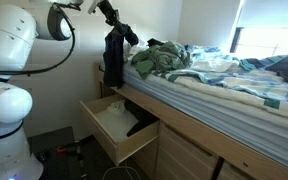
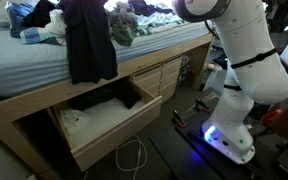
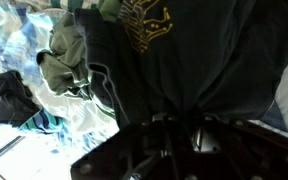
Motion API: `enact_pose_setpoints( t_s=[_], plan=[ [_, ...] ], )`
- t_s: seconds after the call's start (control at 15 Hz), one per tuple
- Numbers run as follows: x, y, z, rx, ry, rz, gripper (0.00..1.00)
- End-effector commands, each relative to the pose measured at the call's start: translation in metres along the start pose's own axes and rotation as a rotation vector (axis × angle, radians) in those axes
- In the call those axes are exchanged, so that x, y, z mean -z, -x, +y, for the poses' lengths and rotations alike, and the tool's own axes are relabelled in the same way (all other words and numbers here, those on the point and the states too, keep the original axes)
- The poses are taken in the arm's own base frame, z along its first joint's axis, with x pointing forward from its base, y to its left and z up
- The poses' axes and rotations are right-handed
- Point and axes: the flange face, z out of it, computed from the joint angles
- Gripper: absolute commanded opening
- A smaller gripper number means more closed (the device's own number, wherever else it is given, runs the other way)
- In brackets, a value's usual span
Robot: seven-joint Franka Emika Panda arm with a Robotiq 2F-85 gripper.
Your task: Move the object from the drawer and put it on the bed
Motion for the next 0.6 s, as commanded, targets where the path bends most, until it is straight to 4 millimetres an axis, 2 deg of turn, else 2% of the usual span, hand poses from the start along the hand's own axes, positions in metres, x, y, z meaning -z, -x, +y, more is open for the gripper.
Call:
enact_pose_setpoints(
  t_s=[0.0, 0.33, 0.53],
  plan=[
    [-0.006, -0.011, 0.003, -0.088, 0.0, 0.047, 0.04],
    [-0.017, -0.024, 0.017, -0.197, 0.021, 0.101, 0.04],
    [-0.026, -0.03, 0.038, -0.253, 0.06, 0.12, 0.04]
  ],
)
